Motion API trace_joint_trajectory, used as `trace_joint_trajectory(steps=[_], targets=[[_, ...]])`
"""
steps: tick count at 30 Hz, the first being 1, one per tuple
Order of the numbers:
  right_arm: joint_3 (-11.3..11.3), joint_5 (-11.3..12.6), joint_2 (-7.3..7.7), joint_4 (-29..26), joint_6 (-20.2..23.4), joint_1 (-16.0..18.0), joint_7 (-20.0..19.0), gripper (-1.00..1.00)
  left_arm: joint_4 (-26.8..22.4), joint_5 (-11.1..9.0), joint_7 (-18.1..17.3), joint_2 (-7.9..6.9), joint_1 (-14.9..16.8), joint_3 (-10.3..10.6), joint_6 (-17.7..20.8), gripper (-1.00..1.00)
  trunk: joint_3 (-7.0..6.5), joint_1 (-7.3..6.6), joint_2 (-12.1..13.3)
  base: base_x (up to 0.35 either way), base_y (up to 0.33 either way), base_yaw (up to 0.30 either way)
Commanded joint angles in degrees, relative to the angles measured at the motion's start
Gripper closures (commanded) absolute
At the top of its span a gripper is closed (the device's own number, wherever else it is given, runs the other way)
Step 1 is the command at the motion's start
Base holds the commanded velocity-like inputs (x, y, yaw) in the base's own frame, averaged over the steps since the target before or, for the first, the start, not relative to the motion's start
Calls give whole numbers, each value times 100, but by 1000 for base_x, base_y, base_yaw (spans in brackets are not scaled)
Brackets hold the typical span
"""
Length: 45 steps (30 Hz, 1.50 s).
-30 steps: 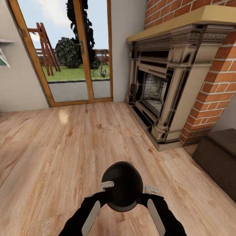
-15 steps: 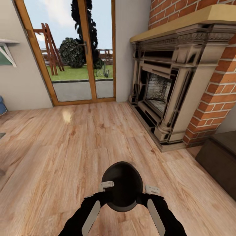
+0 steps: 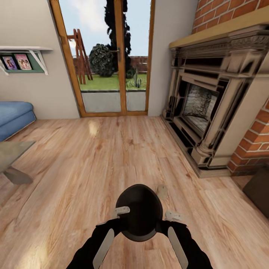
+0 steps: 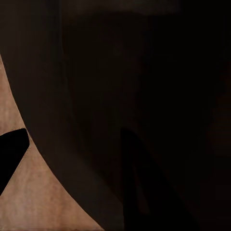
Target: Place each of the two pumpkins and all three candles from the living room inside a cabinet in the living room (use any cabinet), then make sure every cabinet is closed, and position the cauldron so it is next to a table in the living room.
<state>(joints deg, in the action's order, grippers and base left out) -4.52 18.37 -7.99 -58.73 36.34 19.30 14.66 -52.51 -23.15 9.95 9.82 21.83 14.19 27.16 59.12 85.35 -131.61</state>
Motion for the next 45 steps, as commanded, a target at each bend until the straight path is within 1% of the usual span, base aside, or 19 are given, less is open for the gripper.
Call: trace_joint_trajectory(steps=[1,8,45], targets=[[-5,-79,0,-16,-57,-1,55,100,-5,-225,60,18,6,22,-9,100,5,-3,-3,-124,0,285],[-5,-79,-1,-16,-57,1,55,100,-5,-225,59,18,6,22,-9,100,5,-3,-3,-72,0,285],[-5,-80,3,-16,-57,1,55,100,-5,-225,55,18,6,22,-12,100,5,-3,-3,-1,0,286]])
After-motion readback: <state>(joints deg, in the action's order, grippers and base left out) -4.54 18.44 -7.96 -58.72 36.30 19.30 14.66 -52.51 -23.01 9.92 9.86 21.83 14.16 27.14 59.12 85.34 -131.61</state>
